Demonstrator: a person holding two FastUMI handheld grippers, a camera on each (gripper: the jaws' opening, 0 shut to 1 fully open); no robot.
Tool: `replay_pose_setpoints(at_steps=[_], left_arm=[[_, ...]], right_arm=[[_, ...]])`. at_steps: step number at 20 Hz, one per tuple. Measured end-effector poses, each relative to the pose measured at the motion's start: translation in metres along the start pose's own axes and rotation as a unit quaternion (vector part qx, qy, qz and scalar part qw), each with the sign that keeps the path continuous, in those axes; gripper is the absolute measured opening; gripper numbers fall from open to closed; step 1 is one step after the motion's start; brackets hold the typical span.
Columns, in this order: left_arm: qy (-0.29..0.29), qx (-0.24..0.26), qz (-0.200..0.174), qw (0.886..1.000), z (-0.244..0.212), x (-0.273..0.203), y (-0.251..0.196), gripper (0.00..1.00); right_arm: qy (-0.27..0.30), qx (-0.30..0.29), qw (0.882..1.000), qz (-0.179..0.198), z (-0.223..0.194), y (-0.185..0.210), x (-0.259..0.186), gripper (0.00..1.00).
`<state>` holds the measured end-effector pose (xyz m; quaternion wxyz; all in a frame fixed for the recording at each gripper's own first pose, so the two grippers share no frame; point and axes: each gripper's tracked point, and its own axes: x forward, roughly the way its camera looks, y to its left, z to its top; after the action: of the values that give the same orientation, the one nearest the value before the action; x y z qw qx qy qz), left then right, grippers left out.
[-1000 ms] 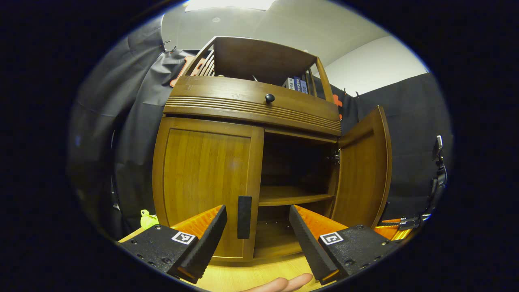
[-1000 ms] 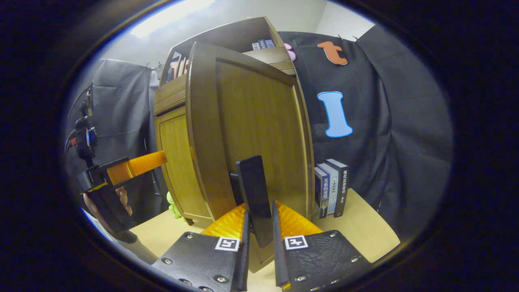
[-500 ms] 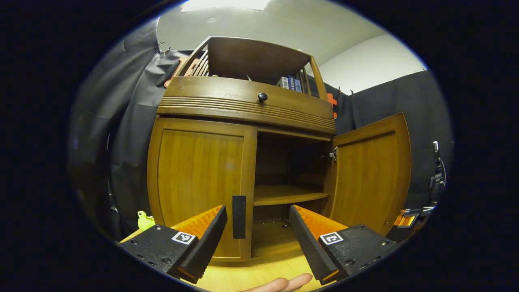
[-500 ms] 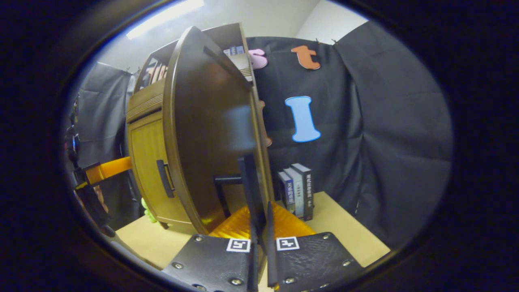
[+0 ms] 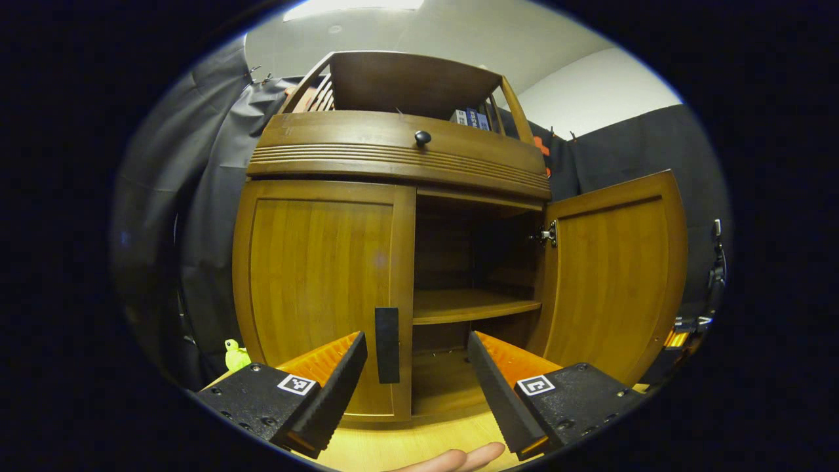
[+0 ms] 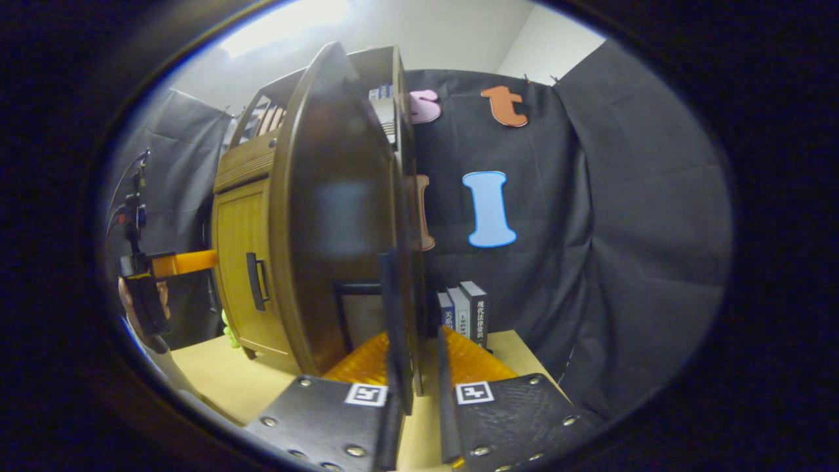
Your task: Open the right door of the double-door shoe cabinet with the right hand, and open the left door with the left hand.
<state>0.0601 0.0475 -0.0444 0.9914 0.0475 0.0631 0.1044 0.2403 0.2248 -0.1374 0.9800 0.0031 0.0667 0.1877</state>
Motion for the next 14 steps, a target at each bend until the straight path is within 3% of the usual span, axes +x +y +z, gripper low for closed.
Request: replay_pose_setpoints(at_steps=[5, 9, 12, 14], left_arm=[[0.022, 0.007, 0.009, 1.000, -0.015, 0.020, 0.002, 0.92], [0.035, 0.015, -0.008, 0.999, -0.027, 0.031, -0.005, 0.96], [0.045, 0.020, -0.006, 0.999, -0.035, 0.040, -0.002, 0.96], [0.048, 0.026, -0.001, 0.999, -0.042, 0.042, -0.001, 0.92]], right_arm=[[0.002, -0.020, 1.000, -0.022, 0.002, -0.013, -0.004, 0.98], [0.014, -0.038, 0.999, -0.010, 0.000, -0.013, -0.017, 0.99], [0.008, -0.028, 0.999, -0.045, 0.008, -0.029, -0.033, 0.98], [-0.009, -0.001, 0.999, -0.043, 0.015, -0.021, -0.042, 0.99]])
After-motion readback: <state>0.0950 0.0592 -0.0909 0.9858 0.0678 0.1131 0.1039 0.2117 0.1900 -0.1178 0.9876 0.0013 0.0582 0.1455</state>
